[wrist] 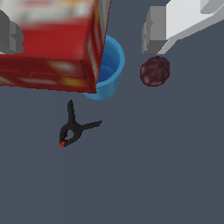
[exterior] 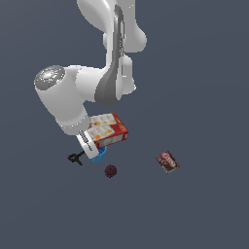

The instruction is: Pick up a designated object from a clutter of objects.

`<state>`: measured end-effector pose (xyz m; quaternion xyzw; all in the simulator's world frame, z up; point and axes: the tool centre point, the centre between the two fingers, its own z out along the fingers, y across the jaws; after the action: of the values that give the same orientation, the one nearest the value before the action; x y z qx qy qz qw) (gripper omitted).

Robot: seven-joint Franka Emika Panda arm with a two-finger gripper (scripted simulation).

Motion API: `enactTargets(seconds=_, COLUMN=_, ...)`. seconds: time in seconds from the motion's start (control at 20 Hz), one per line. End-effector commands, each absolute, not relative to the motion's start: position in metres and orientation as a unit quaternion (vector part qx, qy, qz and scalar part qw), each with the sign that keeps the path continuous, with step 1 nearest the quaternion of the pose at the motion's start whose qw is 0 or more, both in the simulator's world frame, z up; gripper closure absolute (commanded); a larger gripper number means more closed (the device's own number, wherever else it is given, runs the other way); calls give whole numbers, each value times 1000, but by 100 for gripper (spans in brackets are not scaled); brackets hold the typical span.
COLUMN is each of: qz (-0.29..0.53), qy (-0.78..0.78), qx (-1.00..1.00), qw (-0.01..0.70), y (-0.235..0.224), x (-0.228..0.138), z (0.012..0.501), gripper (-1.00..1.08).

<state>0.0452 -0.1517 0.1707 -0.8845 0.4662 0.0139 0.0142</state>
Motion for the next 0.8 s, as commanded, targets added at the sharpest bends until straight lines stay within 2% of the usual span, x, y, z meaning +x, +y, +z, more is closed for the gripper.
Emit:
enactTargets(seconds=0.0, qz=14, qy=509, qx=-861, qw=13, y=-165, x=47, z=153, gripper=-92)
enactTargets(seconds=0.75, qz=3, qy=685, qx=-729, qw=2, y=-231, x=45, z=75, gripper=-92)
